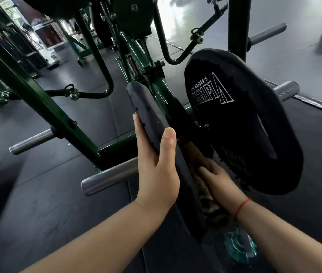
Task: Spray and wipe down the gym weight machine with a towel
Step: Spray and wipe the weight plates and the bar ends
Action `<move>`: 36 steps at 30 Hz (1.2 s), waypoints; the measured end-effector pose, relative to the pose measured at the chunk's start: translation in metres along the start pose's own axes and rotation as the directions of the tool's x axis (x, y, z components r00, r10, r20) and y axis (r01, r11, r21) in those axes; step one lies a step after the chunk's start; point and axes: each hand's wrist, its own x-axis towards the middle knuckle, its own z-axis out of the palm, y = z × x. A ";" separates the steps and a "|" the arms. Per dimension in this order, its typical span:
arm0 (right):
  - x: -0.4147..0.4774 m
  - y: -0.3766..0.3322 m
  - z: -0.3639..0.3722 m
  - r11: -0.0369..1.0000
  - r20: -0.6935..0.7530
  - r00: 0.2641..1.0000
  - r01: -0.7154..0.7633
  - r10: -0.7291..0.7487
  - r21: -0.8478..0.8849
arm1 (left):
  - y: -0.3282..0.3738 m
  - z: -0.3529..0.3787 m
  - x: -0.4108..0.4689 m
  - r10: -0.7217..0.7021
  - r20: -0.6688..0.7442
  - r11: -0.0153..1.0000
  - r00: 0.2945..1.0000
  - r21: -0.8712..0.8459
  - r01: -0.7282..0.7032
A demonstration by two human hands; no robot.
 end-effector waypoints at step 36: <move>0.014 0.002 0.003 0.947 0.182 0.976 -0.060 0.122 -0.316 | 0.000 -0.001 -0.004 0.060 0.047 0.996 0.997 0.061 -0.062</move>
